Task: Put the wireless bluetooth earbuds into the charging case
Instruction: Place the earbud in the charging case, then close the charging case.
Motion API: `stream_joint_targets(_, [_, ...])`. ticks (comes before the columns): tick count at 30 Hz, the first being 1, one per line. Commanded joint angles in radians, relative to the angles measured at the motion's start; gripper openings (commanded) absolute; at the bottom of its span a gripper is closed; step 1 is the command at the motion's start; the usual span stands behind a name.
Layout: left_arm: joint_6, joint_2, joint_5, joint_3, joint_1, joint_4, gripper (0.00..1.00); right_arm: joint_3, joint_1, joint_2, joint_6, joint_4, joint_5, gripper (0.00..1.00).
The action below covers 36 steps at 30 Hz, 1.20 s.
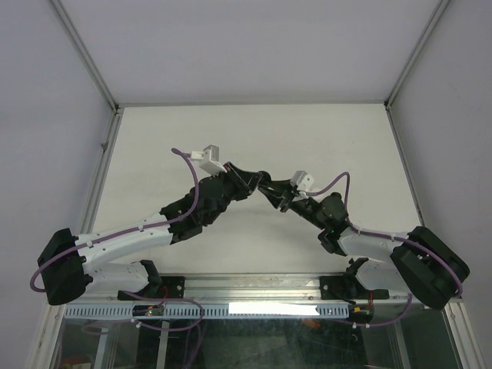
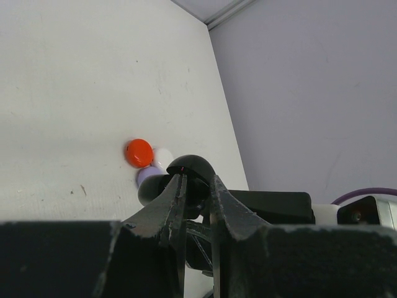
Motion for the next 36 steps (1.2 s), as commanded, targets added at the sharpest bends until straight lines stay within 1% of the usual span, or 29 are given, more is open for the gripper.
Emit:
stream_joint_targets(1, [0.027, -0.015, -0.069, 0.032, -0.024, 0.001, 0.12, 0.011, 0.005, -0.044, 0.005, 0.085, 0.023, 0.00])
stream_joint_targets(7, [0.032, -0.016, -0.086, 0.040, -0.034, -0.019, 0.22, 0.008, 0.005, -0.046, 0.005, 0.085, 0.026, 0.00])
stream_joint_targets(10, [0.032, -0.024, -0.092, 0.039, -0.036, -0.027, 0.29, 0.008, 0.005, -0.046, 0.005, 0.087, 0.028, 0.00])
stream_joint_targets(18, [0.038, -0.050, -0.102, 0.040, -0.036, -0.045, 0.39, 0.007, 0.005, -0.041, 0.006, 0.093, 0.028, 0.00])
stream_joint_targets(26, [0.118, -0.085, -0.119, 0.064, -0.035, -0.092, 0.47, -0.002, 0.005, -0.043, 0.005, 0.096, 0.037, 0.00])
stream_joint_targets(28, [0.157, -0.096, -0.112, 0.073, -0.030, -0.105, 0.53, -0.004, 0.005, -0.049, 0.005, 0.094, 0.035, 0.00])
stream_joint_targets(30, [0.210, -0.103, -0.082, 0.091, -0.017, -0.122, 0.57, -0.004, 0.005, -0.053, 0.006, 0.086, 0.031, 0.00])
stream_joint_targets(32, [0.265, -0.099, -0.020, 0.107, 0.007, -0.130, 0.62, -0.001, 0.005, -0.059, 0.015, 0.067, 0.030, 0.00])
stream_joint_targets(34, [0.296, -0.094, 0.085, 0.124, 0.055, -0.149, 0.65, 0.006, 0.004, -0.068, 0.025, 0.041, 0.020, 0.00])
stream_joint_targets(36, [0.308, -0.093, 0.243, 0.127, 0.126, -0.151, 0.67, 0.014, 0.003, -0.080, 0.035, 0.005, 0.000, 0.00])
